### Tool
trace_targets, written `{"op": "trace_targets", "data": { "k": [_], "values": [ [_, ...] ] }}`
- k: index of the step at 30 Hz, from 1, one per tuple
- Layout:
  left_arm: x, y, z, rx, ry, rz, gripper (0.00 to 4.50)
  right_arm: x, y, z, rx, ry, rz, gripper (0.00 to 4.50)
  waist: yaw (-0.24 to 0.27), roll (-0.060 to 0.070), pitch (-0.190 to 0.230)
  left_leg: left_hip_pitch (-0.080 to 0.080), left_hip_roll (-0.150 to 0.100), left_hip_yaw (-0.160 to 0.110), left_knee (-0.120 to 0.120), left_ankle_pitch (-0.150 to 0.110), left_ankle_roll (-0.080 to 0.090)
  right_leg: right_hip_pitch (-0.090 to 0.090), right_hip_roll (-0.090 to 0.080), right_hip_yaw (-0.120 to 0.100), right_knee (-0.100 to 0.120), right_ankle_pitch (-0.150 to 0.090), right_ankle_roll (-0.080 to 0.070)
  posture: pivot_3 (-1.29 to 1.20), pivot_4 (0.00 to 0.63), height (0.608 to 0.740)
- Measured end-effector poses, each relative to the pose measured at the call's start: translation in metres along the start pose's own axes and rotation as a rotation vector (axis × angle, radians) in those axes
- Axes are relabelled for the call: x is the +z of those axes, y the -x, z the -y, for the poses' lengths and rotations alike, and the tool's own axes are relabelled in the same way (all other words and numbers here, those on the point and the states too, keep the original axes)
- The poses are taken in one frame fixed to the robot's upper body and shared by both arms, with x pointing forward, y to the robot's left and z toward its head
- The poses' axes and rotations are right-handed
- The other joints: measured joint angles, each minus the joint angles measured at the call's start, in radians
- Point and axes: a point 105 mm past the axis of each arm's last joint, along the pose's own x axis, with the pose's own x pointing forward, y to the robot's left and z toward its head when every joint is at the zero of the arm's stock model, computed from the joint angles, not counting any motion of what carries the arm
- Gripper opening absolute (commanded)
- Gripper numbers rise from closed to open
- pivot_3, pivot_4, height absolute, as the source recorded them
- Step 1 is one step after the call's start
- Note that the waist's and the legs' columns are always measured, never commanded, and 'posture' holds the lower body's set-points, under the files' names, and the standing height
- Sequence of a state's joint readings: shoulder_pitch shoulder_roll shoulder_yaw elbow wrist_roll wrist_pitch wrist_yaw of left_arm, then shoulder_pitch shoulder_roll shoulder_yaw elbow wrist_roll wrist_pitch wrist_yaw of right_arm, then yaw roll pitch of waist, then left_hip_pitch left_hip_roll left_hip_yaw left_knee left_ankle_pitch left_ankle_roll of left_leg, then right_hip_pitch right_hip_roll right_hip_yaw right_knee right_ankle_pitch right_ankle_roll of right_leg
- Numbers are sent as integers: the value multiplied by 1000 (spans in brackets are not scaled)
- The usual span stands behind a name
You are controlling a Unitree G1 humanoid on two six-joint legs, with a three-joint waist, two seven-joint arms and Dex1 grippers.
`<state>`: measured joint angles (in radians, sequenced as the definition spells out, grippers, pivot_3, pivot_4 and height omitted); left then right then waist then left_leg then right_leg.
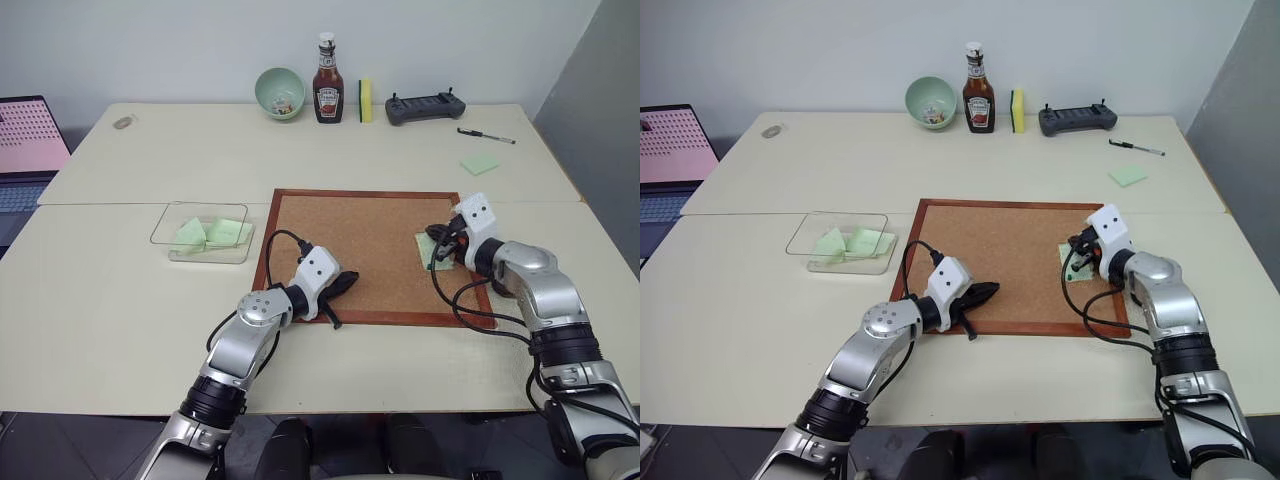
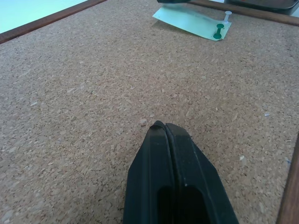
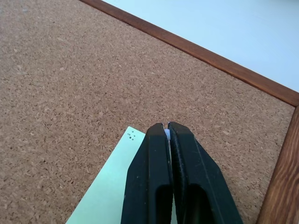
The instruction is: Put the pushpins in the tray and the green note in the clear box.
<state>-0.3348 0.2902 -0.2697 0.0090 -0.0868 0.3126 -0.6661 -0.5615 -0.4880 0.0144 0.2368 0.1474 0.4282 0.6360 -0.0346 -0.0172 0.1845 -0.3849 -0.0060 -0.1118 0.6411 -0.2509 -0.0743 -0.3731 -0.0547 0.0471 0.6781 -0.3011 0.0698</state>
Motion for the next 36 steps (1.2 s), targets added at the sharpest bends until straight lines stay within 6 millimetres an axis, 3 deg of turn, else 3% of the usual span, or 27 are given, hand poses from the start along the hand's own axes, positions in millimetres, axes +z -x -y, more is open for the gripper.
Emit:
{"op": "trace_targets", "data": {
  "k": [9, 15, 19, 24, 27, 32, 36],
  "values": [
    [0, 0, 1, -2, -6, -2, 0, 21, 13, 10, -44, -50, 64, 45, 1, 0, 0, 0, 0, 0, 0, 0, 0, 0, 0, 0, 0, 0, 0, 0, 150, 740],
    [1, -2, 3, -8, -9, -1, 0, 37, 43, 28, -107, -40, 106, 45, 3, 0, 0, -1, 0, 0, 0, 0, 0, 0, 0, 0, -1, 0, 0, 0, 150, 740],
    [2, -4, 6, -23, -14, 5, 0, 17, 85, 46, -180, 53, 18, 45, 8, 1, 0, -2, -1, 0, -1, 0, 0, 1, 0, -1, -4, 0, 0, 0, 150, 740],
    [-1, -2, 4, -24, -19, -1, 0, -36, 125, 47, -203, 133, -191, 45, 3, 4, -2, 0, 0, 1, -1, 0, 1, 2, 0, 0, -4, 0, 0, 0, 150, 740],
    [-2, -3, 2, -27, -21, -3, 0, -50, 134, 43, -194, 158, -246, 45, 2, 5, -3, 3, 0, 2, -1, 0, 1, 4, 0, 1, -4, 0, 1, 0, 150, 740],
    [-1, -4, 3, -40, -26, 0, 0, -53, 136, 41, -184, 169, -265, 45, 4, 5, -3, 2, 0, 1, -1, 0, 1, 4, 0, 0, -4, 0, 1, 0, 150, 740],
    [-1, -5, 4, -44, -27, 0, 0, -54, 135, 42, -189, 176, -271, 827, 6, 5, -3, 2, 0, 1, -1, 0, 0, 4, 0, 0, -5, 0, 1, 0, 150, 740]
  ]
}}
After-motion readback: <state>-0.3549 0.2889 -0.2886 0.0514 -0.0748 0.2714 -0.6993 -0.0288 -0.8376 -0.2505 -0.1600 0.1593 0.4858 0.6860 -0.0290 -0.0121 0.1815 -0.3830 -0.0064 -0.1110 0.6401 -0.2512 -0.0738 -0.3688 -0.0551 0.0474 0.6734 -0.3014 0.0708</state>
